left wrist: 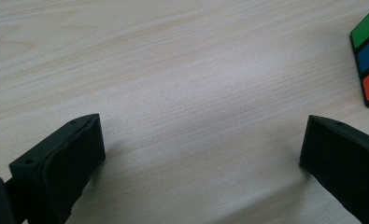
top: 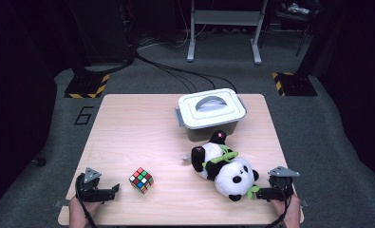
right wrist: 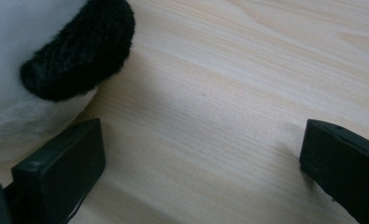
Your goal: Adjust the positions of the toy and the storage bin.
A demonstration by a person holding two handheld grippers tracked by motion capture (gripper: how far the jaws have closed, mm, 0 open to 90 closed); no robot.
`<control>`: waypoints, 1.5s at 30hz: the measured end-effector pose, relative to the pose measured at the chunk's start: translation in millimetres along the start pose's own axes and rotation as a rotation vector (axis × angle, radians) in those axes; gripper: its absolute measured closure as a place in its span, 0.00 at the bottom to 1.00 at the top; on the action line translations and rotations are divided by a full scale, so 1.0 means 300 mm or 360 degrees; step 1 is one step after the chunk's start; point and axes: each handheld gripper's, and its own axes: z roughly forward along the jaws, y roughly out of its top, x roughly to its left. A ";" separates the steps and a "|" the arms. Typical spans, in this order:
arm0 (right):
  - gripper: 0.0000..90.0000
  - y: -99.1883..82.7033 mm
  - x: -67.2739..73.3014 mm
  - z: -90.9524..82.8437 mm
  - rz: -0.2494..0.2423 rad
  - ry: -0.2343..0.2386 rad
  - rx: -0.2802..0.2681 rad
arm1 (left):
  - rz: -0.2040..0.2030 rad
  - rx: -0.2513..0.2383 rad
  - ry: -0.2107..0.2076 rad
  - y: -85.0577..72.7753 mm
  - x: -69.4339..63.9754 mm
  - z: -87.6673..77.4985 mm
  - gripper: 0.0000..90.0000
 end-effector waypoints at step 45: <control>0.00 0.000 -0.001 0.001 0.0005 -0.0012 0.0001 | 0.0132 -0.0107 -0.0268 0.035 -0.103 -0.124 0.00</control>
